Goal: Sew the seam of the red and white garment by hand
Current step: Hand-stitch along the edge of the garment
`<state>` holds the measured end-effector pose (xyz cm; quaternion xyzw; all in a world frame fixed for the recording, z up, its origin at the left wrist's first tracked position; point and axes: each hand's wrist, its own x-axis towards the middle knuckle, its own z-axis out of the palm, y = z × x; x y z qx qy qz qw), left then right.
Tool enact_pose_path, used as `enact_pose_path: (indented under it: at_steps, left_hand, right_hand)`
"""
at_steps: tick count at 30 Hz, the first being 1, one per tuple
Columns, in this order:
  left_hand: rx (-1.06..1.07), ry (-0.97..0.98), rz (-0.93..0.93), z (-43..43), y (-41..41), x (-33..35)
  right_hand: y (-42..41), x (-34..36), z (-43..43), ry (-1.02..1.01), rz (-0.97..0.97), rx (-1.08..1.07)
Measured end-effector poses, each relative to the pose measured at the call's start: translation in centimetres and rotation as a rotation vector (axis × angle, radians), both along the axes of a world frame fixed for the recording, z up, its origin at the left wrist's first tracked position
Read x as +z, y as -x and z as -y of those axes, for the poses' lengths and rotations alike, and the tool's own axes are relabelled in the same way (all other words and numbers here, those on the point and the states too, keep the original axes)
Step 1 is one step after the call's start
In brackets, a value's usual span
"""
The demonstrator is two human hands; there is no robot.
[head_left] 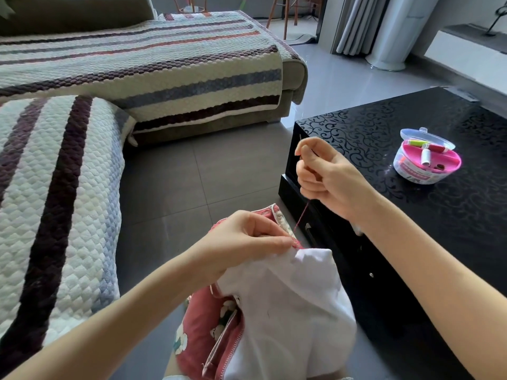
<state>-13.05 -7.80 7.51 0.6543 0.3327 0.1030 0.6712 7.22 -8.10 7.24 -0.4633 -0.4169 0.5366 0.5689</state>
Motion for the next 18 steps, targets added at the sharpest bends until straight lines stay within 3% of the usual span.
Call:
enact_pose_path:
  at_steps: [3, 5, 8, 9, 11, 14, 18]
  left_hand:
    - [-0.02, 0.039, 0.045, 0.1, 0.3, 0.1]
    - [-0.023, 0.054, 0.065, 0.2, 0.5, 0.2]
    - [-0.011, 0.061, 0.086, 0.2, 0.8, 0.1]
    - [-0.011, 0.06, 0.09, 0.1, 0.9, 0.2]
    - [-0.016, 0.051, 0.088, -0.1, 1.1, 0.2]
    - [-0.002, 0.052, 0.07, -0.4, 1.2, 0.1]
    - [-0.025, 0.071, 0.071, -0.5, 1.0, 0.3]
  right_hand:
    - [-2.2, -0.8, -3.2, 0.023, 0.213, -0.129]
    - [-4.7, -2.3, -5.1, 0.064, 0.395, -0.333]
    - [-8.4, -5.6, -6.1, 0.299, 0.824, -0.632]
    - [-8.7, -6.1, -6.0, 0.366, 0.841, -0.665]
    - [-7.2, -5.3, -5.0, 0.341, 0.684, -0.529]
    - [-2.6, -1.7, -1.1, 0.18, 0.478, -0.039]
    - [1.1, 0.1, 3.5, 0.081, 0.582, 0.431]
